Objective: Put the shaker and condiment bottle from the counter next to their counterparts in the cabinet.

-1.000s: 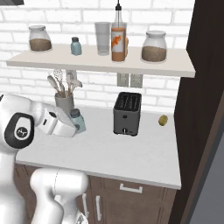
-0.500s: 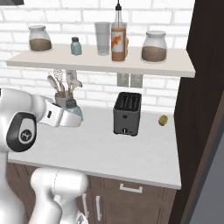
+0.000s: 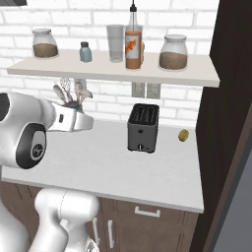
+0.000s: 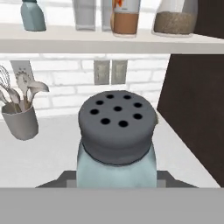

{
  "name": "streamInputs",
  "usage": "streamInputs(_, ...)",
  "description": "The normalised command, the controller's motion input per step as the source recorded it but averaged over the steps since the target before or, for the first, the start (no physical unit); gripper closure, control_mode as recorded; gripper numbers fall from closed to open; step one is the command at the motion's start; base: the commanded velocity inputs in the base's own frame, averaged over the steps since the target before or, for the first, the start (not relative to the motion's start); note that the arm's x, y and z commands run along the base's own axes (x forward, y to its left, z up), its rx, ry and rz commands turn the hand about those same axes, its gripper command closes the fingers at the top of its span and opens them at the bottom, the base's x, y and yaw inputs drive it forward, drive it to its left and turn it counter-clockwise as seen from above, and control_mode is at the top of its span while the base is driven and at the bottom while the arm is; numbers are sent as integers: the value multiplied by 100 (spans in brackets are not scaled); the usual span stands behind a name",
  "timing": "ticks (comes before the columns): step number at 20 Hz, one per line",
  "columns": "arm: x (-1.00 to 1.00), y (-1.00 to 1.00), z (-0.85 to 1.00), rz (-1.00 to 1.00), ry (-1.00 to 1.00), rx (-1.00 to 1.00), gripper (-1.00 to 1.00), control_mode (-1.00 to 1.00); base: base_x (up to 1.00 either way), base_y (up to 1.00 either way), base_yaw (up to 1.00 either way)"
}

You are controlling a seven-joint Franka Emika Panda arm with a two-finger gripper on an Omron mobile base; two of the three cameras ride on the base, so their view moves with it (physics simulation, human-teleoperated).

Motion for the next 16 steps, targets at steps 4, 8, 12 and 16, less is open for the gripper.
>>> streamInputs(4,16,8,62,9,0,3,100,-100,0,0,0)
streamInputs(8,18,9,71,8,0,3,100,-100,0,0,0)
streamInputs(12,11,10,66,9,0,1,100,-100,0,0,0)
streamInputs(16,18,26,12,16,-1,0,100,-100,0,0,0)
